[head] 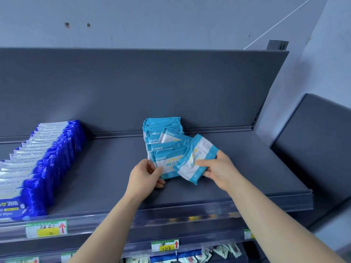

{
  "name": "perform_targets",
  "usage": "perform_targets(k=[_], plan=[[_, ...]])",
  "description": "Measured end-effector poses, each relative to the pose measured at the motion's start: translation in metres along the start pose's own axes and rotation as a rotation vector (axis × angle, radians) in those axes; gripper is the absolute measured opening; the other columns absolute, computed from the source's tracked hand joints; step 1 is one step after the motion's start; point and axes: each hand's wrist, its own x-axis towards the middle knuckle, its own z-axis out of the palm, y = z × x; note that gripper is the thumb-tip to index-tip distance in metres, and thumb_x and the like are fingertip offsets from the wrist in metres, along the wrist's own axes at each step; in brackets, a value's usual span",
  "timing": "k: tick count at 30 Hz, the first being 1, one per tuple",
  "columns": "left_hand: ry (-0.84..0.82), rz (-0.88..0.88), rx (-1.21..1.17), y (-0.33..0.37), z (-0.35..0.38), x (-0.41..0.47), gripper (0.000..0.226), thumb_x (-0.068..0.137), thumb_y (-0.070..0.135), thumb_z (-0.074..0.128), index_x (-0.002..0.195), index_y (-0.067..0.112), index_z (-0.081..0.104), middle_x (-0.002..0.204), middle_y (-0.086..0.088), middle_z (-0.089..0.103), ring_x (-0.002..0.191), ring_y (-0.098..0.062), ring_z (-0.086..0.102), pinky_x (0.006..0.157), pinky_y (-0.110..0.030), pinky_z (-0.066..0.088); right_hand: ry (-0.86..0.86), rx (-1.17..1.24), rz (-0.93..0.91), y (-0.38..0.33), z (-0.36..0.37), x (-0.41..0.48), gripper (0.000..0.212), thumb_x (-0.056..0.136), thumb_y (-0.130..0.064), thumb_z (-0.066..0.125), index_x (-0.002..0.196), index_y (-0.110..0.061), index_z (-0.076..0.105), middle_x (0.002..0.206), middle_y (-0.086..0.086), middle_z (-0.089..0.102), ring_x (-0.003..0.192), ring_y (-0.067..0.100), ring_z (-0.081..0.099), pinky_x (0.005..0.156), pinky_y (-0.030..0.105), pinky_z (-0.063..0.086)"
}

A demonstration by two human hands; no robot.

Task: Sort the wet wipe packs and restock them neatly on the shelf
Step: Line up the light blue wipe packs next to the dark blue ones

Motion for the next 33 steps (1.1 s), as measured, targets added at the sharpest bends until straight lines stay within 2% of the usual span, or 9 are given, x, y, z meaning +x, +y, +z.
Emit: perform_targets(k=[4,11,15,17,21,24,26,28,33], plan=[[-0.034,-0.006,0.032,0.007,0.000,-0.004,0.048,0.067,0.035,0.085,0.091,0.009,0.053,0.082,-0.006,0.069,0.060,-0.019,0.068,0.051,-0.025,0.054,-0.068,0.052,0.012,0.019,0.017,-0.002,0.038,0.080,0.004,0.071,0.116,-0.006,0.062,0.106,0.010,0.072,0.096,0.024,0.071,0.082,0.038,0.058],[-0.034,0.038,0.180,0.006,0.000,0.002,0.047,0.068,0.036,0.085,0.096,0.021,0.051,0.094,0.007,0.062,0.063,-0.013,0.064,0.047,-0.021,0.050,0.156,-0.473,-0.240,0.010,0.018,-0.002,0.059,0.068,-0.020,0.084,0.114,-0.022,0.047,0.098,-0.004,0.060,0.086,0.011,0.063,0.075,0.029,0.053],[0.074,0.096,0.238,0.002,-0.005,0.002,0.046,0.066,0.038,0.085,0.096,0.022,0.053,0.091,0.012,0.061,0.075,-0.008,0.061,0.067,-0.033,0.056,-0.018,-0.854,-0.329,0.002,0.008,0.003,0.014,0.073,-0.012,0.076,0.080,-0.016,0.065,0.077,-0.003,0.066,0.069,0.015,0.059,0.063,0.030,0.047],[0.139,0.116,0.244,0.000,-0.006,0.001,0.045,0.066,0.042,0.084,0.094,0.024,0.054,0.090,0.013,0.063,0.077,-0.005,0.060,0.071,-0.031,0.054,-0.087,-0.965,-0.239,0.006,0.007,0.003,0.013,0.071,-0.014,0.078,0.079,-0.015,0.067,0.078,-0.004,0.067,0.069,0.015,0.061,0.062,0.030,0.049],[0.153,0.138,0.231,-0.001,-0.007,0.003,0.071,0.065,0.045,0.084,0.122,0.027,0.045,0.118,0.017,0.051,0.105,-0.007,0.054,0.088,-0.031,0.050,-0.022,-0.786,-0.189,0.000,0.006,0.015,0.046,0.066,-0.031,0.085,0.103,-0.022,0.058,0.108,-0.009,0.063,0.096,0.009,0.063,0.076,0.029,0.055],[0.074,0.126,0.256,-0.001,-0.010,0.007,0.085,0.069,0.042,0.082,0.139,0.026,0.036,0.137,0.011,0.042,0.126,-0.011,0.044,0.101,-0.036,0.044,-0.128,-0.606,-0.136,-0.008,0.007,0.027,0.074,0.072,-0.020,0.083,0.131,-0.025,0.041,0.129,-0.016,0.045,0.122,0.010,0.049,0.102,0.037,0.046],[-0.014,0.127,0.203,0.000,-0.012,0.009,0.068,0.074,0.037,0.080,0.130,0.032,0.042,0.128,0.016,0.051,0.124,-0.010,0.048,0.097,-0.033,0.047,-0.249,-0.469,-0.082,-0.008,0.009,0.034,0.080,0.075,-0.005,0.078,0.140,-0.024,0.034,0.136,-0.011,0.046,0.123,0.013,0.052,0.105,0.039,0.044],[-0.056,0.155,0.169,0.001,-0.012,0.008,0.055,0.076,0.032,0.079,0.118,0.039,0.044,0.112,0.026,0.054,0.118,-0.006,0.051,0.092,-0.028,0.049,-0.312,-0.495,-0.124,-0.008,0.012,0.037,0.071,0.076,0.002,0.075,0.135,-0.022,0.044,0.135,-0.003,0.054,0.116,0.012,0.058,0.102,0.038,0.047],[-0.016,0.242,0.175,-0.009,-0.019,0.010,0.075,0.072,0.032,0.082,0.135,0.031,0.041,0.128,0.020,0.052,0.120,-0.003,0.048,0.103,-0.034,0.045,-0.388,-0.571,-0.130,-0.011,0.020,0.040,0.079,0.074,0.001,0.074,0.139,-0.030,0.043,0.126,-0.003,0.060,0.112,0.012,0.062,0.102,0.037,0.048]])
